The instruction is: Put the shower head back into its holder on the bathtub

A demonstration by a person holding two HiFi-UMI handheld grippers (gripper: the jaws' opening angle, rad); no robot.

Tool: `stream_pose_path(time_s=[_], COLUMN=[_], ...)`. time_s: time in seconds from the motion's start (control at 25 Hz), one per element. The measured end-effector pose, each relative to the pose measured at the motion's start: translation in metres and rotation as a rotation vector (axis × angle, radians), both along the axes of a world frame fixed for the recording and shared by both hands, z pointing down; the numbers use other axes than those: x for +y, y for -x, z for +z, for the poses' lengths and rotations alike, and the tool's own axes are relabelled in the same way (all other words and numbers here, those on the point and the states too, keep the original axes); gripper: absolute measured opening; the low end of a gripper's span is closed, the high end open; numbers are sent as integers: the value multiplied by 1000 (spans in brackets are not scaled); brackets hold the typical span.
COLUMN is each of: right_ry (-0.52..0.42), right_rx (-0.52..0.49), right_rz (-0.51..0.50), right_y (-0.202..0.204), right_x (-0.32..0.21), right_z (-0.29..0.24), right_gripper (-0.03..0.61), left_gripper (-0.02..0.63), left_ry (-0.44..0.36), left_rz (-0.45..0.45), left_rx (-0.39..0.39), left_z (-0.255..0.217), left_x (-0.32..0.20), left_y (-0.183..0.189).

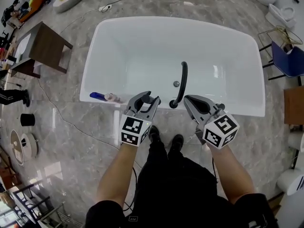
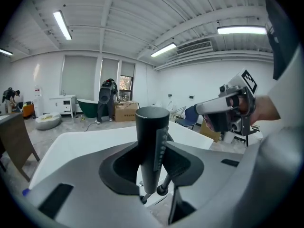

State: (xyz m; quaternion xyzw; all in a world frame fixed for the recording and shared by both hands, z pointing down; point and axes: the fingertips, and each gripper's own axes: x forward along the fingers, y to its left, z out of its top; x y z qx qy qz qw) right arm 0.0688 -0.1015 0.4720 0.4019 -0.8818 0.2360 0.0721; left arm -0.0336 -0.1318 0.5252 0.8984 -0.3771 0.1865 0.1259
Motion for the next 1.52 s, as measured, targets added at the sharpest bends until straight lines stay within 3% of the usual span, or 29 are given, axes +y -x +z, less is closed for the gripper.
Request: stream_pose_path(time_s=[0.4, 0.76, 1.52], right_ry=[49, 91, 165], right_rx=[53, 83, 66], right_rz=[27, -41, 39], right_y=[1, 37, 19], right_x=[-11, 4, 30], right_z=[28, 65, 81], right_gripper=[14, 14, 14], left_gripper=[143, 144, 144], left_ry=[93, 153, 255], left_rz=[52, 54, 72], left_rx=[-41, -90, -214], left_z=[67, 122, 189], left_x=[-11, -11, -6], left_y=[-6, -5, -2])
